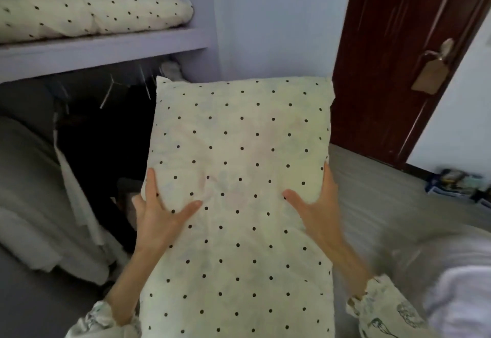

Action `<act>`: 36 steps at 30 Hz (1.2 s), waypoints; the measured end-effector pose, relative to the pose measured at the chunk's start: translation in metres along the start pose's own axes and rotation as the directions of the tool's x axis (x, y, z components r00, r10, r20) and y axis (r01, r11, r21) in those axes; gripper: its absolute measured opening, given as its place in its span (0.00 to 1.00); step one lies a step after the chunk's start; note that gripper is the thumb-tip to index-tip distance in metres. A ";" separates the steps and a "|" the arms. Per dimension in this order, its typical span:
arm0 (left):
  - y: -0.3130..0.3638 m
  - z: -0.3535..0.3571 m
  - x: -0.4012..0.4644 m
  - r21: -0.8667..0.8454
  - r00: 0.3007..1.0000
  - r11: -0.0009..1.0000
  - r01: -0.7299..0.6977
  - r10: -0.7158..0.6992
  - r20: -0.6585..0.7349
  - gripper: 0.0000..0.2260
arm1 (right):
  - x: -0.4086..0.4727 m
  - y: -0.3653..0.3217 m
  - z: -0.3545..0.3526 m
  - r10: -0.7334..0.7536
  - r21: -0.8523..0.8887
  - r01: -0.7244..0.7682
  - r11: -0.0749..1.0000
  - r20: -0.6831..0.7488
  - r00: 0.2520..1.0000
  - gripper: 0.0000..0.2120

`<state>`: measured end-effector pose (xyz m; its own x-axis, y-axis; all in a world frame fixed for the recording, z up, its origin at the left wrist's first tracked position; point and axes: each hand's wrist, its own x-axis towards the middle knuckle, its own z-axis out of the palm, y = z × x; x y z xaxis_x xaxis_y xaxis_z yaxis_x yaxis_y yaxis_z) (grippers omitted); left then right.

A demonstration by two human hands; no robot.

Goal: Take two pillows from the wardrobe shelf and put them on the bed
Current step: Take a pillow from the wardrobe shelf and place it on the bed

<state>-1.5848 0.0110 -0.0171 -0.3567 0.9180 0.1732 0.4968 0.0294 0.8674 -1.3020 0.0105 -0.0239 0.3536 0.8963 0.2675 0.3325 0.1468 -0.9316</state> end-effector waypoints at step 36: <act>0.224 0.537 0.001 -0.285 0.663 0.922 -0.263 0.388 0.640 0.50 | 0.153 0.167 -0.376 0.058 -0.283 -0.377 0.882 -0.729 0.682 0.46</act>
<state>-1.0488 0.2305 -0.0733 0.4624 0.8735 0.1524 0.3264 -0.3274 0.8867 -0.8635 0.0149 -0.0463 0.8979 0.3149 0.3076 0.4068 -0.3269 -0.8530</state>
